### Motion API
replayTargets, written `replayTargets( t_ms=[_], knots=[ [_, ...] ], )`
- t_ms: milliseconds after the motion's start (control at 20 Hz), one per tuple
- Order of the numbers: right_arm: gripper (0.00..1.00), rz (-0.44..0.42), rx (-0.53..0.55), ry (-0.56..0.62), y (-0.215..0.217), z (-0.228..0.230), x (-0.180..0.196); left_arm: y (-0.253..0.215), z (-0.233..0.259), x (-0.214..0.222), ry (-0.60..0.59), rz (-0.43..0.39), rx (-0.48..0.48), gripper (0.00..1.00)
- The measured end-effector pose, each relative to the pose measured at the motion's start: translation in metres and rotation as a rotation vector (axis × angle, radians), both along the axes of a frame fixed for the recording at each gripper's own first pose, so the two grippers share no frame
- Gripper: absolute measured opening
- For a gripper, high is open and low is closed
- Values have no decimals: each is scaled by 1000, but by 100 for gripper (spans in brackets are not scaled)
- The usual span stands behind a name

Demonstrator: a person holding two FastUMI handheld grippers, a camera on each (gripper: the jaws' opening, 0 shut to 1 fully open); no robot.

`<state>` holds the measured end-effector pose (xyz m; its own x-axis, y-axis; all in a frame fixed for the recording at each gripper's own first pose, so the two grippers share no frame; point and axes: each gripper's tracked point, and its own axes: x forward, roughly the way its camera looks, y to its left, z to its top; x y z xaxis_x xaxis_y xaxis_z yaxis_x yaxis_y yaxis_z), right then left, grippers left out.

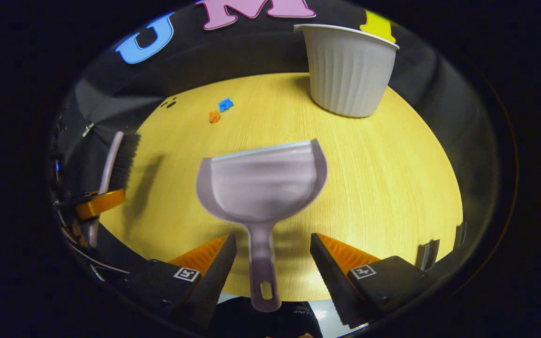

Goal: Pick up the small broom and dustpan from the desktop, sweep the trash into the dustpan with the broom, and then empty the trash into the garbage bin.

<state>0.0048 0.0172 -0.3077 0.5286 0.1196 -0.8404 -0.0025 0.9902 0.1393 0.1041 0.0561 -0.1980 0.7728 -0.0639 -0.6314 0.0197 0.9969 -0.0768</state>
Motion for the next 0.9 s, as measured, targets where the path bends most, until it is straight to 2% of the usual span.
replayTargets(
  t_ms=[150, 350, 500, 600, 650, 700, 750, 800, 850, 900],
  knots=[
    [99, 0, -26, 56, 4, -22, 4, 10, -5, -10, 17, 21, 28, 28],
    [99, 25, -74, 99, 8, -42, 8, 16, -10, -20, 42, 50, 26, 27],
    [95, 38, -107, 97, 9, -48, 20, 18, -11, -19, 53, 64, 24, 27],
    [81, 41, -103, 91, 11, -45, 22, 19, -10, -15, 59, 70, 27, 27],
    [71, 49, -102, 85, 12, -45, 25, 19, -10, -12, 63, 71, 27, 27],
    [65, 55, -103, 85, 11, -46, 24, 18, -10, -10, 66, 72, 27, 27],
    [48, 59, -98, 85, 11, -43, 26, 16, -8, -6, 68, 70, 25, 27],
    [41, 73, -93, 101, 12, -43, 23, 16, -9, 0, 69, 69, 30, 27],
    [36, 91, -88, 105, 12, -43, 24, 17, -9, 5, 71, 67, 45, 27],
    [39, 110, -80, 115, 12, -45, 24, 18, -10, 11, 75, 62, 62, 27]
  ],
)
